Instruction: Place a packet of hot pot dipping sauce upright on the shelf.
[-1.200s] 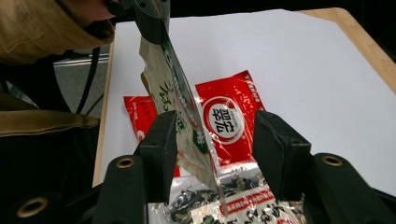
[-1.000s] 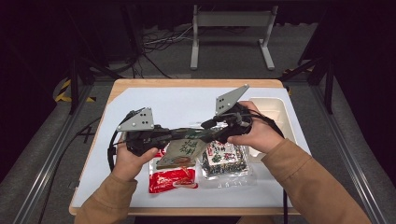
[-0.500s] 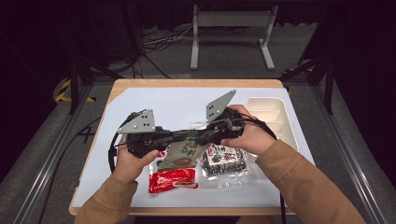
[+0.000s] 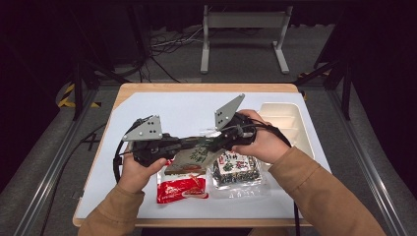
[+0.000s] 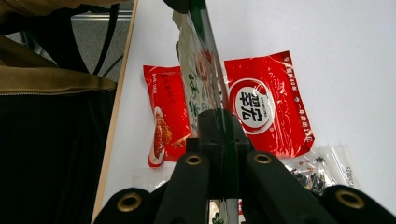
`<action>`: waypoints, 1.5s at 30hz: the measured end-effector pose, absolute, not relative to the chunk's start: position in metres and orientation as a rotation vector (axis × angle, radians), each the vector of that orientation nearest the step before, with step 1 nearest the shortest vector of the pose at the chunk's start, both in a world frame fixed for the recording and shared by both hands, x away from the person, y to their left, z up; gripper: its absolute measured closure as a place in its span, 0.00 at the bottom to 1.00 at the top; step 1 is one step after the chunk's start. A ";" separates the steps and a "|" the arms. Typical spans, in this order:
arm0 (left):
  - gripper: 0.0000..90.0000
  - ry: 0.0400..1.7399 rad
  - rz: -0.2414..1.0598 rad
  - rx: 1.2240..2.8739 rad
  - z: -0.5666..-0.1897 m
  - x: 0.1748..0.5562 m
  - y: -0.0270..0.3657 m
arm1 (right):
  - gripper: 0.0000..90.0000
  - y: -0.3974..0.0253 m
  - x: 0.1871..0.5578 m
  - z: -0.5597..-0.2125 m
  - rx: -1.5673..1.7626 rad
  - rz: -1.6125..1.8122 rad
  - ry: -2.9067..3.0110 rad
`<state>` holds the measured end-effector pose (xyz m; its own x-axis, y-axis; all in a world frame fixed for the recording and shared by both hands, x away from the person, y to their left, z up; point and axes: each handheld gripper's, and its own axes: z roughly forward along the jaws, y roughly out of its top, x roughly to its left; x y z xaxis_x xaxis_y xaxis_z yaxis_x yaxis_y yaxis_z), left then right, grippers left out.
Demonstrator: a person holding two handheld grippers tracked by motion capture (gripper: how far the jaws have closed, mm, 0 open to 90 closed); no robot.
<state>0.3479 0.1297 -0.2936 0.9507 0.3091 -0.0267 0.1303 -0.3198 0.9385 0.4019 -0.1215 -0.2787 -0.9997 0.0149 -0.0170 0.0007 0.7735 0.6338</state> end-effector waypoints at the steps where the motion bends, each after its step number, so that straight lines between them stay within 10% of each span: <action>1: 0.99 0.317 0.192 1.902 -0.294 0.348 0.130 | 1.00 -0.121 0.402 -0.278 0.011 1.048 2.939; 8: 0.91 0.332 0.232 1.931 -0.295 0.346 0.125 | 1.00 -0.122 0.402 -0.274 0.032 0.978 2.962; 19: 0.47 0.405 0.294 1.902 -0.300 0.351 0.135 | 1.00 -0.134 0.409 -0.253 0.070 0.894 2.952; 45: 0.44 0.620 0.338 1.901 -0.331 0.379 0.180 | 1.00 -0.210 0.447 -0.215 0.304 0.834 2.781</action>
